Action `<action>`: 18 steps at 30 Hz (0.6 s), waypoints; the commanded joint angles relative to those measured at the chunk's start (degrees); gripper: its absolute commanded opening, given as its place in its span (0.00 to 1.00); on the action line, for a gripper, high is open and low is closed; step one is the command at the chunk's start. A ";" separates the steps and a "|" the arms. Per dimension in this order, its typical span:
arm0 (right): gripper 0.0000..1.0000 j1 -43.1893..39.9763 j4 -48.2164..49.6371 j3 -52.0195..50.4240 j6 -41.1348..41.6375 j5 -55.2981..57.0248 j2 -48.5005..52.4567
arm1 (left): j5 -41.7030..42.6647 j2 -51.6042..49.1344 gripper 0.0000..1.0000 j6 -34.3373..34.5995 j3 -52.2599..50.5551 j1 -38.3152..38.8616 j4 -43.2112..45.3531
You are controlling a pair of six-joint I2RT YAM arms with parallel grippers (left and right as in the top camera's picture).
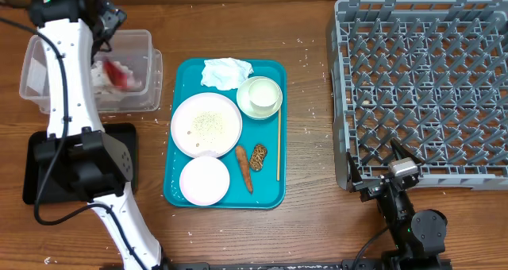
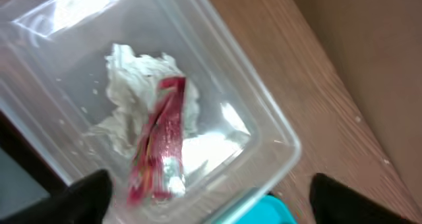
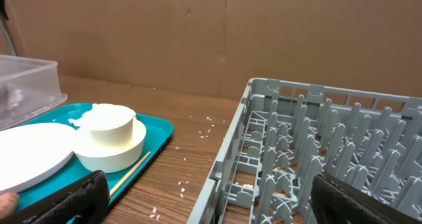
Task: Sort waste into correct bins and load items into the dishwasher
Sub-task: 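Carry the red wrapper left and drop it into the clear bin, then grasp the second white napkin on the tray with the left gripper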
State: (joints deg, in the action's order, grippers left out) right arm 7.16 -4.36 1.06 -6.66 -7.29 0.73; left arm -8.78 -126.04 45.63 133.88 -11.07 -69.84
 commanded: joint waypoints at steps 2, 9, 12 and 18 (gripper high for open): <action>1.00 -0.15 0.20 -0.59 0.02 -0.28 -0.57 | 7.15 -0.24 1.00 -4.74 -2.78 -0.92 0.17; 1.00 -0.15 0.20 -0.59 0.02 -0.28 -0.57 | 23.91 -0.24 0.95 -18.82 -2.93 3.96 2.95; 1.00 -0.15 0.20 -0.59 0.02 -0.28 -0.57 | 23.28 -0.24 0.96 -20.87 -2.93 7.85 3.43; 1.00 -0.15 0.20 -0.59 0.02 -0.28 -0.57 | 9.38 -0.24 0.98 -23.37 -7.58 19.65 9.46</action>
State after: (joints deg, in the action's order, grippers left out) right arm 7.16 -4.38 1.06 -6.66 -7.27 0.73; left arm 8.93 -126.15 24.80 129.73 5.32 -62.13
